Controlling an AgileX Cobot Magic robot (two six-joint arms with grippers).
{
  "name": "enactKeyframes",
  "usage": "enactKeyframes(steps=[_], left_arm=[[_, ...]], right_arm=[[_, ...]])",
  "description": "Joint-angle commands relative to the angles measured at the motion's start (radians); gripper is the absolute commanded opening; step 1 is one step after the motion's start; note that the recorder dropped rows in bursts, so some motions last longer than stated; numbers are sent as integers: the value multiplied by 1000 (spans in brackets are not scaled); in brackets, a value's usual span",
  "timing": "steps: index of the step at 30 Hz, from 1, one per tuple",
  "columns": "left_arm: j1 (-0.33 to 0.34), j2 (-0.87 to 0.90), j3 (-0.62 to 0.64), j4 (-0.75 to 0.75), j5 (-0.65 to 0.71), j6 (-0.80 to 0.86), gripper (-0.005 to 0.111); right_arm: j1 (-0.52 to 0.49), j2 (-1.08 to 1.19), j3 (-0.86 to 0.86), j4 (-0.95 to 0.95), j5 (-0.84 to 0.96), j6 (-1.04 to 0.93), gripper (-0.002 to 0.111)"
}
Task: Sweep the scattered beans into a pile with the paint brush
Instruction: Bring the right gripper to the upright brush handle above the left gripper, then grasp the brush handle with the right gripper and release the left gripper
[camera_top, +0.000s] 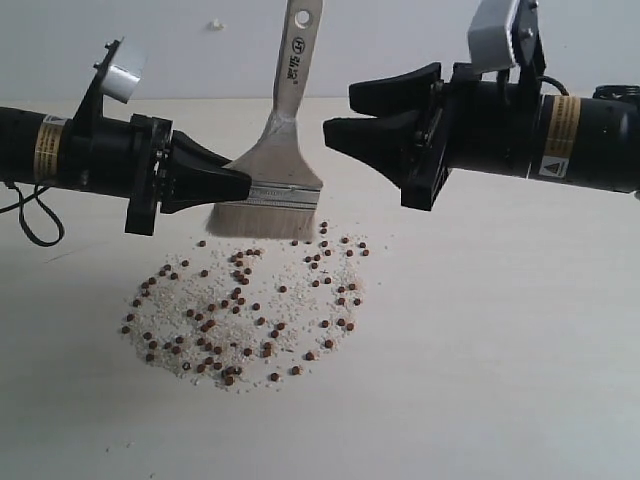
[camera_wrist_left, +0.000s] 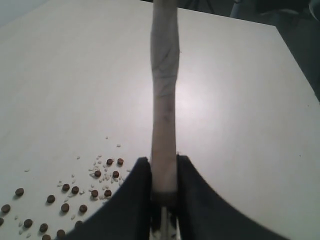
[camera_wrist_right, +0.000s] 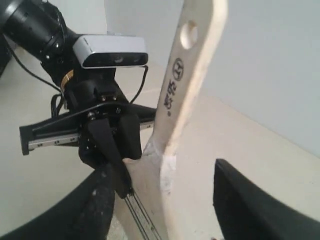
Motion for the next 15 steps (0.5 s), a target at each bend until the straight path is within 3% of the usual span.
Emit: enactKeyframes(steps=[1, 15], left_arm=[[-7, -10, -6, -19, -17, -5, 0], [-50, -10, -6, -18, -17, 49, 0]], right_arm=[[-21, 82, -45, 19, -123, -3, 54], [-9, 187, -196, -108, -123, 187, 54]])
